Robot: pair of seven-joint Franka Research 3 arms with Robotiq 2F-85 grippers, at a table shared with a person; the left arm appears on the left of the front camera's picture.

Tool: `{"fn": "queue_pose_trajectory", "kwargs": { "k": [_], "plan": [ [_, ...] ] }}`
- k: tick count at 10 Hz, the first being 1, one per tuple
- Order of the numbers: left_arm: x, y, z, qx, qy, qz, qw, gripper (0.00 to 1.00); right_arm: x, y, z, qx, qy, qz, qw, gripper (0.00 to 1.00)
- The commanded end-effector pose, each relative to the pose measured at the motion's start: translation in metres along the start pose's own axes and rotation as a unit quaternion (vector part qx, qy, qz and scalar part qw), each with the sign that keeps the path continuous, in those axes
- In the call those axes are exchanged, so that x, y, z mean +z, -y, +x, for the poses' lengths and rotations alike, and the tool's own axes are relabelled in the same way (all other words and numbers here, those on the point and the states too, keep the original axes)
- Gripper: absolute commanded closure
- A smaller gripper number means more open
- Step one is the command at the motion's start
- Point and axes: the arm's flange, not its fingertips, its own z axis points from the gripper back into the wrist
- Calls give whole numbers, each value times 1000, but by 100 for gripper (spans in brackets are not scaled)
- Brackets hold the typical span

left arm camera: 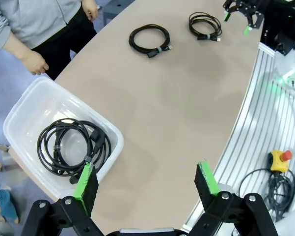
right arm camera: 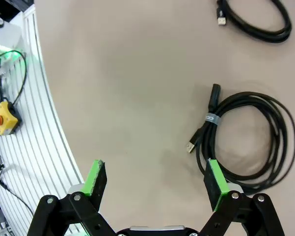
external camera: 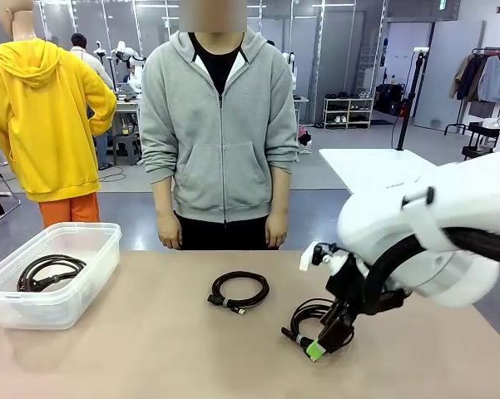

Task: Organize and store the cables.
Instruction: Place the USB Extension Cable into the Organizing box.

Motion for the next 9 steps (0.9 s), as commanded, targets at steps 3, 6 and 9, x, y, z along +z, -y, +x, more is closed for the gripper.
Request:
{"fn": "queue_pose_trajectory", "kwargs": {
  "k": [3, 6, 9],
  "plan": [
    [1, -3, 2, 3, -7, 5, 1000, 0, -40, 9, 17, -40, -50, -20, 998, 0],
    [1, -3, 2, 3, -7, 5, 1000, 0, -44, 18, 30, -51, -77, -39, 995, 0],
    [1, -3, 2, 3, -7, 5, 1000, 0, -46, 38, 47, -54, -85, -43, 994, 0]
  ]
}}
